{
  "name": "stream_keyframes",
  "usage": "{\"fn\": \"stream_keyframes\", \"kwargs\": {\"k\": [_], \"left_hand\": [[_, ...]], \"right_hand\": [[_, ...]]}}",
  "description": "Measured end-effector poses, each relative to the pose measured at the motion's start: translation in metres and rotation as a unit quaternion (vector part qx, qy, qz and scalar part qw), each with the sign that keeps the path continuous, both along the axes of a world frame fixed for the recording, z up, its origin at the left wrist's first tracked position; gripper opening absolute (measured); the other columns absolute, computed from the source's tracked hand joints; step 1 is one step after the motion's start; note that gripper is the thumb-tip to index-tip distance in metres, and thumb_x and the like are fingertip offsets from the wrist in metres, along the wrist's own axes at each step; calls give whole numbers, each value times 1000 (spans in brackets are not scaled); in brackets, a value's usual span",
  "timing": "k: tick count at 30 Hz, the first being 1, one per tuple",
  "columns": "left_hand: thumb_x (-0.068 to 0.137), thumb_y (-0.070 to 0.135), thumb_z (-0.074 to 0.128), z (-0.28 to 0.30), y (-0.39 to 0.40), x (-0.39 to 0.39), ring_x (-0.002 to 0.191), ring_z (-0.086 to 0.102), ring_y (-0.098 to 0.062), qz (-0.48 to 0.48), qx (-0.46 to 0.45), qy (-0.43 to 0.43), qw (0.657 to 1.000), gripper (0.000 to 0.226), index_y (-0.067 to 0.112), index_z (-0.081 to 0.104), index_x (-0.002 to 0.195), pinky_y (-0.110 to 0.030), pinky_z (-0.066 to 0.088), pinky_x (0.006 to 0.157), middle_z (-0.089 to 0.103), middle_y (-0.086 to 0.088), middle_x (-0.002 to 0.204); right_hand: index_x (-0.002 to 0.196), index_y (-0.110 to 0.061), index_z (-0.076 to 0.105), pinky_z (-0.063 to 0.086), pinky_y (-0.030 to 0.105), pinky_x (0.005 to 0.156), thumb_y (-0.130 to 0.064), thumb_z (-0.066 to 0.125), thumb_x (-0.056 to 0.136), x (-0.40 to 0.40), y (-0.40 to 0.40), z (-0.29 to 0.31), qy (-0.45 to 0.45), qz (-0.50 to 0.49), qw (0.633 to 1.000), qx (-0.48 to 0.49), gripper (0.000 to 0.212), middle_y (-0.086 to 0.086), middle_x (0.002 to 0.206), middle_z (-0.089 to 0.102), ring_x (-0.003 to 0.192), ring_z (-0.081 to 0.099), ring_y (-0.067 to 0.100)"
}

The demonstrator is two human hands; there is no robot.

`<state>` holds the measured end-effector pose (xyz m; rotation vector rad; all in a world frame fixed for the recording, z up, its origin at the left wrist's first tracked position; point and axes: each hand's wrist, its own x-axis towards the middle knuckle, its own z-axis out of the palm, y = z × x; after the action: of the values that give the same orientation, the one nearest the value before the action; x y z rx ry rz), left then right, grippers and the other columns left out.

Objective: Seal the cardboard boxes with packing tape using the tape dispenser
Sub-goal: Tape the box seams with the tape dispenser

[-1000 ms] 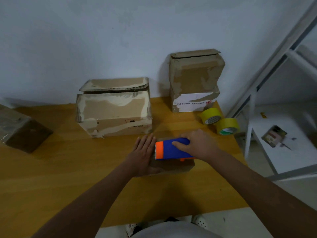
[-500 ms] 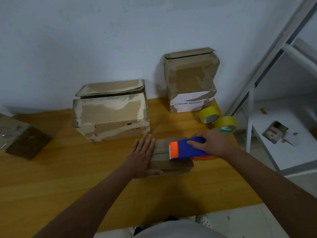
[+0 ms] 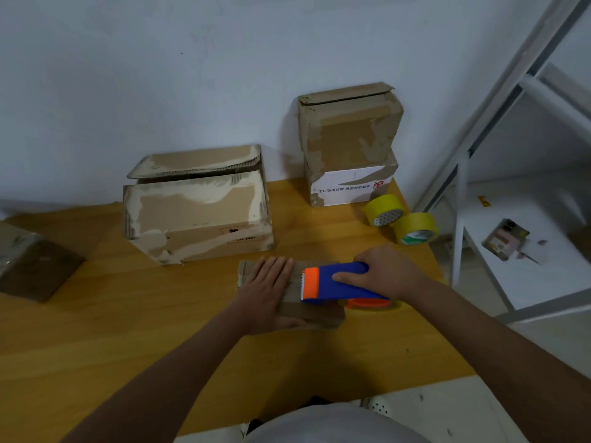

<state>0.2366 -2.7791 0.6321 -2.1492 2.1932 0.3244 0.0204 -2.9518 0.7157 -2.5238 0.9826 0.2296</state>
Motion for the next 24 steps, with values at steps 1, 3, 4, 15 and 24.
{"fn": "stream_keyframes", "kwargs": {"k": [1,3,4,15,24], "left_hand": [[70,97,18,0,1,1,152,0,-26,0,4,3,1000,123,11,-9,155,-44,-16,119,5,-13,165],[70,97,18,0,2,2,152,-2,-26,3,10,9,1000,123,13,-12,155,-43,-15,120,3,-12,165],[71,97,19,-1,1,2,152,-1,-26,3,9,5,1000,122,13,-12,155,-44,-14,121,4,-11,165],[72,95,19,4,0,-1,151,14,-30,3,6,-26,1000,123,6,5,157,-57,0,121,17,-13,163],[69,99,15,2,-14,-10,149,-23,-26,-10,46,-40,998,126,11,-25,151,-57,-11,119,-25,-9,161]], "right_hand": [[67,-21,59,37,26,54,-78,48,78,1,1,0,-1,5,1000,-5,59,-2,61,54,57,50,9],[69,-20,60,36,25,53,-76,49,79,0,0,1,-7,14,1000,0,58,-3,61,54,57,49,9],[70,-20,60,34,24,52,-74,51,80,-2,-1,1,-15,18,1000,10,56,-3,61,53,57,49,9],[64,-20,55,35,21,51,-73,53,73,-66,-39,-29,-81,-49,994,61,54,-1,57,54,51,49,8],[67,-27,56,31,18,51,-74,51,74,-70,-40,-41,-86,-63,990,90,48,-4,58,55,50,50,4]]}}
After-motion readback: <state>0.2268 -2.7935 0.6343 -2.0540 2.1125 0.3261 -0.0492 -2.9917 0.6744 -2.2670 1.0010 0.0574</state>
